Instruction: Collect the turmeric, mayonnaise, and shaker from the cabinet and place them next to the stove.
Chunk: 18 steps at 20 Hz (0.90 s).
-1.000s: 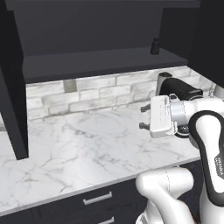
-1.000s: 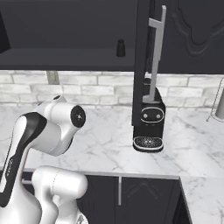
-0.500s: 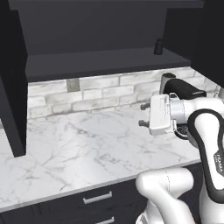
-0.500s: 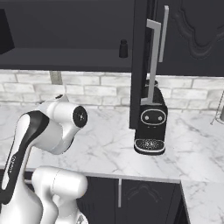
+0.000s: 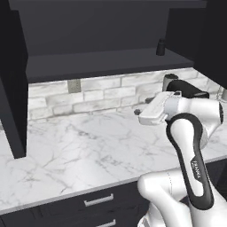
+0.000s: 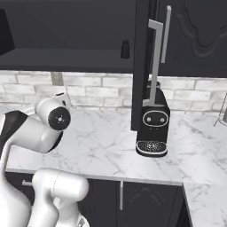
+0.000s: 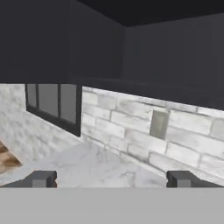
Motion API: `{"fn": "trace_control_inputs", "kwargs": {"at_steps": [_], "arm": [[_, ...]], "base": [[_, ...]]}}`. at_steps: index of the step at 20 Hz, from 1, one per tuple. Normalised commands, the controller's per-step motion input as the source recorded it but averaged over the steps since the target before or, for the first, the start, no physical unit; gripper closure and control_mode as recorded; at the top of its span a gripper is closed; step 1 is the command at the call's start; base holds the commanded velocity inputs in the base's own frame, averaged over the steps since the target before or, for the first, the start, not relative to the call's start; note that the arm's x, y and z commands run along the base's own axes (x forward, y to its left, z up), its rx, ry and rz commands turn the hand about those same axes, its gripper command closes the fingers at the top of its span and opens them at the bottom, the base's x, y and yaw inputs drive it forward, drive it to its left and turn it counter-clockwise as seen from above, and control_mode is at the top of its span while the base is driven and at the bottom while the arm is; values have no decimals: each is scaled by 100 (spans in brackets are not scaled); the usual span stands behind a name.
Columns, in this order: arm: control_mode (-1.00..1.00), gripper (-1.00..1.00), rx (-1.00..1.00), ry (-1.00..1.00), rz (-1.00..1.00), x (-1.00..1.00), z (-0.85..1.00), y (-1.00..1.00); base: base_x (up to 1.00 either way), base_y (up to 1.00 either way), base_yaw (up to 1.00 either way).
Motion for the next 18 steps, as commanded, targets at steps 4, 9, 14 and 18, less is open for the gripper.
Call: {"fn": "trace_control_inputs", "kwargs": {"at_steps": [4,9,14,18], "arm": [[-100,-100,3,13,-47,27,19,-23],[-100,-100,9,23,-48,42,41,-59],[-100,-100,10,28,-48,42,53,-61],[-100,-100,8,28,-45,38,41,-63]], "base": [[0,0,0],[0,0,0],[0,0,0],[0,0,0]]}}
